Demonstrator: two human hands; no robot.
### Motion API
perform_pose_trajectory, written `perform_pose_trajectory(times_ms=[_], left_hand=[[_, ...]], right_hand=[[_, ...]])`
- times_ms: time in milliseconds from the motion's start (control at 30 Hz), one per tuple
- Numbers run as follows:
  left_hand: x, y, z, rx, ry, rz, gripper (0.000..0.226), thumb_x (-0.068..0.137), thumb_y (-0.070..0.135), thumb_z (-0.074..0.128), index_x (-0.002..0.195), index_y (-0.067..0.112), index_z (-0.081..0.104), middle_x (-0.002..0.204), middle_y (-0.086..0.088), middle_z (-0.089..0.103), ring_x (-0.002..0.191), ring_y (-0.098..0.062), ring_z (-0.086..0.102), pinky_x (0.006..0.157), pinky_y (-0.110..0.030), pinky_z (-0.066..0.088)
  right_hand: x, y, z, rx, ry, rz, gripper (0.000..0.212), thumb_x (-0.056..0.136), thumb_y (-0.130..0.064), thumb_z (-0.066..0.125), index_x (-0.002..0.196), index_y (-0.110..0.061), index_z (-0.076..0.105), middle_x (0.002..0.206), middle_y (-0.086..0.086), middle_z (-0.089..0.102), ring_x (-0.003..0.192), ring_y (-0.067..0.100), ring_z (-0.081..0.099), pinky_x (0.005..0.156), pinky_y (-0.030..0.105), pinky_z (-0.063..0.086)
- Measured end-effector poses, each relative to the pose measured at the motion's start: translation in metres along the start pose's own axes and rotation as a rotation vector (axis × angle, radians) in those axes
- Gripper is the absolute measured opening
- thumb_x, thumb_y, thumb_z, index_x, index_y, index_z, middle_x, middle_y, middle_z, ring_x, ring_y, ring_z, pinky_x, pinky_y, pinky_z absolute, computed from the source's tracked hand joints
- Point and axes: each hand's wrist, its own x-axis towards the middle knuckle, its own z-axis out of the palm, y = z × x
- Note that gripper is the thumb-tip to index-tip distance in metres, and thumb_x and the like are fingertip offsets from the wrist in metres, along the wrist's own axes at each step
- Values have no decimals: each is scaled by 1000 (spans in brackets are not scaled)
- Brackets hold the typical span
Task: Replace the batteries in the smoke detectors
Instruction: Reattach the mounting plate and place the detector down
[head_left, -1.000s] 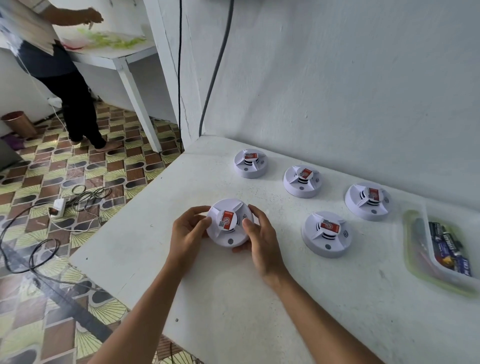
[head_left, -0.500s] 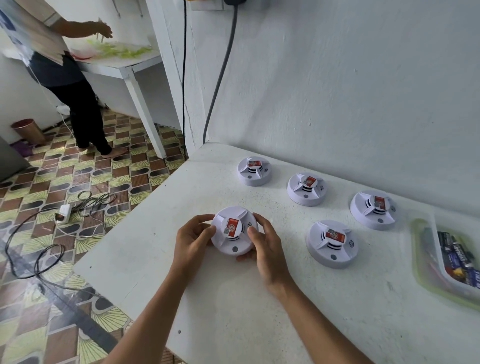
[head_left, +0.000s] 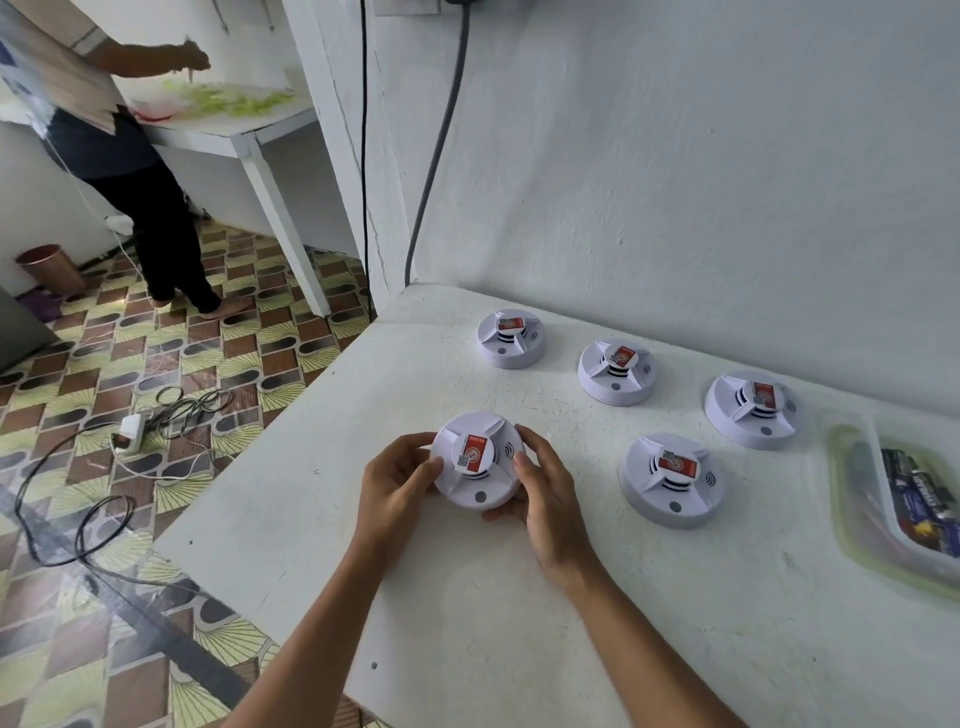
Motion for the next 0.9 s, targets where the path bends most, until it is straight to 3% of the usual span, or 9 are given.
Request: perform_pose_trajectory(times_ms=[300,367,433,500,567,633,700,767,900], left_hand=[[-3,2,-4,20,-191,87,55,69,41,65,121,21,63,106,-3,73,95,-23,69,77,-28,56],[1,1,-7,79,-238,117,65,68,44,69,129,27,55,120,-2,66,106,-19,64,77,-26,56],[7,1,-8,235,-303,236,76,67,48,74,136,34,45,144,7,44,127,-8,48,83,-19,52],[18,8,-5,430,-412,392,86,65,55,77,141,40,38,153,13,27,139,-3,27,98,-15,41],[30,13,2,562,-476,568,90,63,59,77,141,36,39,152,6,29,138,-10,25,103,-22,37],[42,17,10,651,-463,635,88,61,62,76,136,30,46,142,4,40,127,-15,35,97,-28,42],[56,21,16,679,-468,603,84,58,65,73,131,28,53,131,6,49,113,-14,44,91,-23,43],[67,22,22,666,-479,583,85,55,65,73,128,25,57,124,8,53,102,-10,45,86,-17,38],[83,15,39,689,-492,577,84,54,53,84,128,22,57,121,7,56,98,-14,45,88,-26,39]], right_hand=[[-1,1,3,46,103,48,34,85,-31,49,117,-24,58,106,9,68,87,29,69,59,44,57],[1,1,5,104,141,92,34,81,-27,51,114,-21,58,103,17,68,84,34,69,61,45,56],[3,-1,6,146,169,126,27,86,-19,51,112,-18,58,102,20,67,86,38,68,63,47,57],[4,-3,7,167,193,154,24,93,-10,45,113,-16,57,104,22,67,92,39,67,65,46,57],[6,-7,9,211,215,189,25,94,-7,42,114,-14,57,104,22,68,93,38,67,65,44,56],[7,-13,10,223,216,232,24,95,-10,43,114,-13,57,105,23,68,91,37,68,66,45,56],[7,-23,7,86,204,252,24,96,-16,46,118,-17,56,105,19,68,87,33,69,67,44,57],[5,-36,-1,-236,213,208,27,94,-21,52,121,-23,56,104,9,69,88,26,69,72,41,57],[-2,-61,-41,-815,382,-45,38,91,-18,56,129,-20,57,119,-2,64,104,11,61,88,26,49]])
